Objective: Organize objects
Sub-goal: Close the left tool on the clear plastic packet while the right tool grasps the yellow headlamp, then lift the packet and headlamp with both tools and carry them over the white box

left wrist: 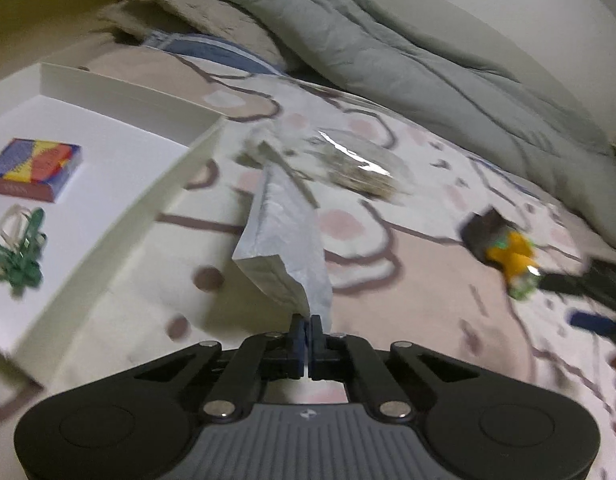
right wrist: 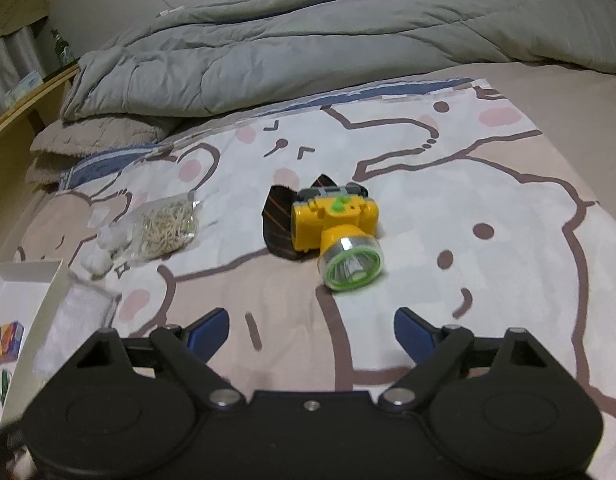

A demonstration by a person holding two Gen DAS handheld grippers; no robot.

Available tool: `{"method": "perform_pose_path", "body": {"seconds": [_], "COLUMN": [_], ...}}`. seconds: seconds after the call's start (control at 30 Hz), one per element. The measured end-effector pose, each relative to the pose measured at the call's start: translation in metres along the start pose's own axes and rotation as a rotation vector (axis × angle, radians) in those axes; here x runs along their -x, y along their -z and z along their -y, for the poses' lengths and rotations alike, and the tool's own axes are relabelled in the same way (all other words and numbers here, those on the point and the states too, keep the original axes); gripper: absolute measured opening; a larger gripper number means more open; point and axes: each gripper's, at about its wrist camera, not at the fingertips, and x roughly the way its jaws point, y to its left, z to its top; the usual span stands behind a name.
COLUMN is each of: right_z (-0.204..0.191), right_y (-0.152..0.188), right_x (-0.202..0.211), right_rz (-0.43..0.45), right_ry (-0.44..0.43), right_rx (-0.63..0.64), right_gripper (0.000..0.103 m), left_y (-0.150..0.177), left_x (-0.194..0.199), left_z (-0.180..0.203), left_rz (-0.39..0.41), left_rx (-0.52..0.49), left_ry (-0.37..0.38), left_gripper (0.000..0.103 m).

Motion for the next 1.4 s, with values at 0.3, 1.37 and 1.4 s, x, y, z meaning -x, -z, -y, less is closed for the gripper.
{"method": "perform_pose_path", "body": {"seconds": [0.3, 1.37, 1.4], "right_z": [0.003, -0.005, -0.006], "right_y": [-0.026, 0.012, 0.016], "right_x": [-0.028, -0.006, 0.0], "right_rz": [0.019, -0.111, -0.116], "right_ry": [0.07, 0.106, 0.103], "right_rx": [0.019, 0.134, 0.135], "right_gripper": [0.077, 0.051, 0.051], "left_y": [-0.001, -0.022, -0.018], "left_x": [0.027, -0.022, -0.017], "left_z": [0.004, 0.0, 0.0], "left_rz": [0.042, -0.139, -0.148], "left_rx": [-0.111, -0.191, -0.196], "left_ry": [-0.075, -0.064, -0.056], "left_gripper": [0.066, 0.061, 0.061]}}
